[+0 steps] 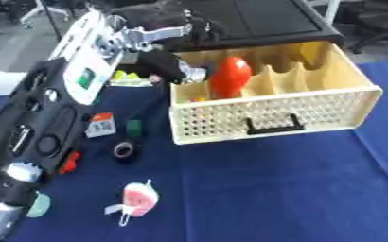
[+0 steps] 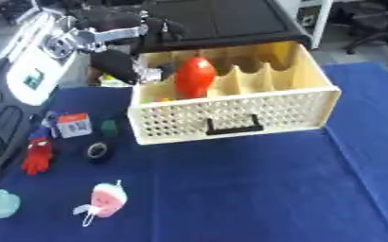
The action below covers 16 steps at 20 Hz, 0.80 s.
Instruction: Pick up objects from table and place into drawer.
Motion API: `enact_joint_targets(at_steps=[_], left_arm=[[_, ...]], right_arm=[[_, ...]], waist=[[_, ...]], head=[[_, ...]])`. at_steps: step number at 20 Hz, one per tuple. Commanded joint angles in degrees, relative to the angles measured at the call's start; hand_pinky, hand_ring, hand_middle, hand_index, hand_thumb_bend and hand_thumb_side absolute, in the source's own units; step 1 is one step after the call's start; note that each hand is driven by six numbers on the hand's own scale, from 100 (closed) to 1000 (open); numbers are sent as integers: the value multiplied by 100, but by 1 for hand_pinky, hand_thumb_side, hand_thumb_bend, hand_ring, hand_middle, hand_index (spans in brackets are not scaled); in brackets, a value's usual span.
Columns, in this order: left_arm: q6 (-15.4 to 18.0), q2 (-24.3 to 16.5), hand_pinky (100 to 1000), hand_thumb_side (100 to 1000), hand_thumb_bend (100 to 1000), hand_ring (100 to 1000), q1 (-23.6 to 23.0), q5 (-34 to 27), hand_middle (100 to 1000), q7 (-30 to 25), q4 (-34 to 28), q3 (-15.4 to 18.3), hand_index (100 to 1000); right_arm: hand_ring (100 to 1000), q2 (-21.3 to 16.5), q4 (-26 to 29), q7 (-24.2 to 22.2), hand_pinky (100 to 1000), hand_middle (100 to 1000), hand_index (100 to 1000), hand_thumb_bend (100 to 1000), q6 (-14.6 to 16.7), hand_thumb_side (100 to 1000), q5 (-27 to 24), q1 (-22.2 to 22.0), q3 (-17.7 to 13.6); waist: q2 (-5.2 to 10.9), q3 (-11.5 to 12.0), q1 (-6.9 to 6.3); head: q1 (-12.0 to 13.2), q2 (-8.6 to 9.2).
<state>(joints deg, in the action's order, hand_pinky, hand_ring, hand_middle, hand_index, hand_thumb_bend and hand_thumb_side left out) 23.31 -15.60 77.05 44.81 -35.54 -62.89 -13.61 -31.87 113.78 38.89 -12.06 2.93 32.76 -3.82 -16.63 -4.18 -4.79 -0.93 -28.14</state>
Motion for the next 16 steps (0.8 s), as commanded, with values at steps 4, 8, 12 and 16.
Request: enact_joint_targets(at_steps=[4, 8, 12, 16], left_arm=[[-59, -83, 549, 721, 179, 768, 82, -38, 826, 177, -162, 137, 970], [-247, -98, 473, 649, 100, 709, 64, -337, 765, 384, -403, 298, 921], [-558, -156, 391, 736, 100, 614, -19, -675, 672, 705, -909, 718, 856], [-906, -218, 342, 652, 100, 564, -171, -1024, 612, 1053, -1474, 1248, 807]], right_arm=[[518, -70, 81, 7, 766, 428, 725, 100, 12, 1000, -51, 62, -44], [520, -81, 81, 4, 766, 429, 726, 100, 13, 1000, -45, 69, -43], [522, -133, 81, -9, 761, 432, 730, 100, 27, 1000, -24, 71, -37], [526, -256, 81, -60, 749, 438, 733, 100, 31, 1000, 43, 93, -22]], waist=[[125, 5, 51], [130, 20, 77], [146, 64, 123], [165, 117, 181]], head=[[-2, -42], [15, -77], [5, -141], [-21, -211]])
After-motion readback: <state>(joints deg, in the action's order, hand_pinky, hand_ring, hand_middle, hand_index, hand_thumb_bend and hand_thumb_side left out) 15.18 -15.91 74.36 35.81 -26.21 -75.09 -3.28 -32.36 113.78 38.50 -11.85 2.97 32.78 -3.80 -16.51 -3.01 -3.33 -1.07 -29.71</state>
